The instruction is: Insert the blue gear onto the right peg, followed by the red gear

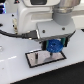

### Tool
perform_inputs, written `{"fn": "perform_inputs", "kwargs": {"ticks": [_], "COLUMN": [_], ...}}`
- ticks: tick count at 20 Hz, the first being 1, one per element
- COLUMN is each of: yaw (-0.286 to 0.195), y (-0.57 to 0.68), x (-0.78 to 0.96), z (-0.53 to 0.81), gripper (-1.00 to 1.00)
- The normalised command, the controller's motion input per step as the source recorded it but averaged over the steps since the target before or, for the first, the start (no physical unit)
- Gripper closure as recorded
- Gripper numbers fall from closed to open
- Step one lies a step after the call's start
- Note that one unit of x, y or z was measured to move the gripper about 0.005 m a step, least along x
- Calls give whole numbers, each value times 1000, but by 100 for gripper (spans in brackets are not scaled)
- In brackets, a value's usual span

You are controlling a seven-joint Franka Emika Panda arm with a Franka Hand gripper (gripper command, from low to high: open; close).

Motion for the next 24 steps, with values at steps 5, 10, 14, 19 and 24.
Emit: {"fn": "perform_inputs", "kwargs": {"ticks": [5, 10, 14, 19, 24], "yaw": [0, 0, 0, 0, 0], "y": [-52, -26, 11, 75, 130], "x": [211, 54, 145, 31, -168], "z": [-125, -253, -98, 38, 485], "gripper": [100, -100, 100, -100, -100]}}
